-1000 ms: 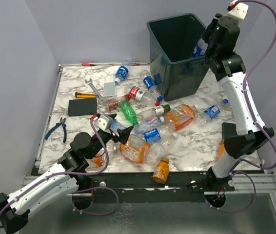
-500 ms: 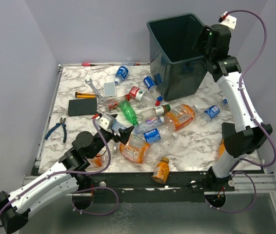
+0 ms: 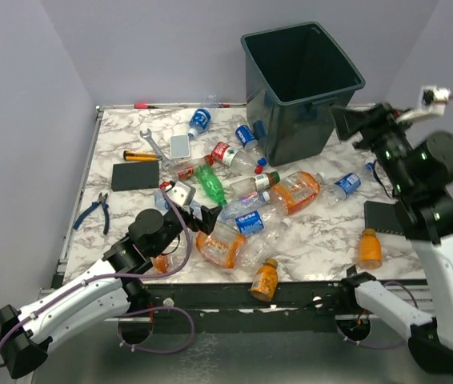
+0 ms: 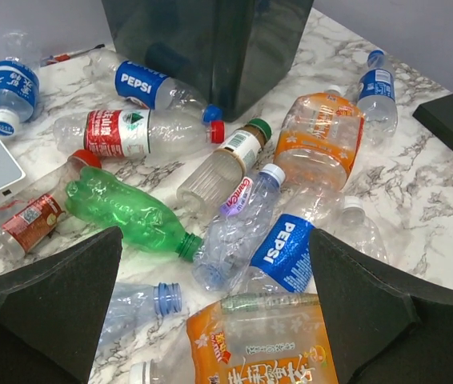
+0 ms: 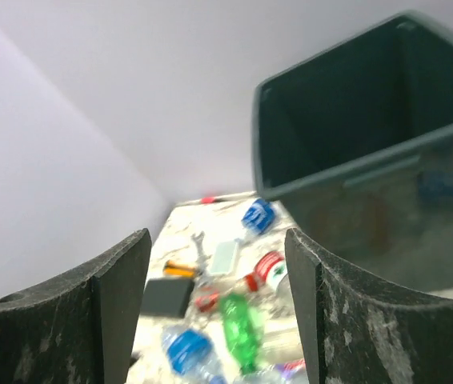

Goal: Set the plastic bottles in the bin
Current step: Pick up the plastic bottle at the center of the board.

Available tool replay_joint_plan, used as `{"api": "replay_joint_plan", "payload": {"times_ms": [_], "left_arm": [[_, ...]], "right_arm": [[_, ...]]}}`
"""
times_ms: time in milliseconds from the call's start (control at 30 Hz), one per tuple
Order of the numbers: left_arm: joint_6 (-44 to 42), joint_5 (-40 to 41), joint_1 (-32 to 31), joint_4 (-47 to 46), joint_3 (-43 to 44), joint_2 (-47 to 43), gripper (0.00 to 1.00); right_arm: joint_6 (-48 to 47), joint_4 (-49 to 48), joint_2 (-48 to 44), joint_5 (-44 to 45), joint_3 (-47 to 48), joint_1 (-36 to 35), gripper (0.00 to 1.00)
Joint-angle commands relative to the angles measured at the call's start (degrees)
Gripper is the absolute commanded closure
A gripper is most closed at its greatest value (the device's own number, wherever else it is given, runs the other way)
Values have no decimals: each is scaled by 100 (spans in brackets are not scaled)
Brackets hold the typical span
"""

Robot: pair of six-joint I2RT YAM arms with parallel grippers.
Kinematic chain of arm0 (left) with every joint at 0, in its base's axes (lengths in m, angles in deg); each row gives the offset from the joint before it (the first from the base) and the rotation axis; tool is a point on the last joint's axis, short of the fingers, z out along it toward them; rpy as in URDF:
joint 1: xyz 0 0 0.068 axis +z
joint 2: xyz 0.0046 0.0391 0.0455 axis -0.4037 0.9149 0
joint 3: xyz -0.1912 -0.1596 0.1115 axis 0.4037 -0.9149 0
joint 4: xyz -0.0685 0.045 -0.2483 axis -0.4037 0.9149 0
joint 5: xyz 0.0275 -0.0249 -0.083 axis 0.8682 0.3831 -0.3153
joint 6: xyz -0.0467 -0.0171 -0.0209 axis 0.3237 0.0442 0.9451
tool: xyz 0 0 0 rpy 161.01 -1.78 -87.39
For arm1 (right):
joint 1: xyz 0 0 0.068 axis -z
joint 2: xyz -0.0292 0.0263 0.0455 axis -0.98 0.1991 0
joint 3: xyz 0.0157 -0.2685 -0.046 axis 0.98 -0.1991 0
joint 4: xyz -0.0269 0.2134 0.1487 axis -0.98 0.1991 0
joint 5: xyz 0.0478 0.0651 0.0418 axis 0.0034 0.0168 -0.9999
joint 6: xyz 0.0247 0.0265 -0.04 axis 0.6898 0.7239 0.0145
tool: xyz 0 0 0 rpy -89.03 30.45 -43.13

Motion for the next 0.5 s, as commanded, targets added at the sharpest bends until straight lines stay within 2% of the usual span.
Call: {"api": "replay_joint_plan", "payload": {"times_ms": [0,100,267,333,467], "left_arm": [[241,299,-31,317,361,118,1],[278,433,-25,440,463,128,1],[516,478,-25,583,603,148,1],[718,443,-25,583,701,235,1],[857,224,-25,575,795,496,1]], "right_arm": [[583,104,-979,-1353,-1595,-5,28],[850,570,-1576,-1380,-2753,-4,29],[1892,803,-2673,-801,-4816,-5,28],[2287,718,-3041,-498,-5440,-5,22],[2668,559,-3145,280,-5793,-9,14]]}}
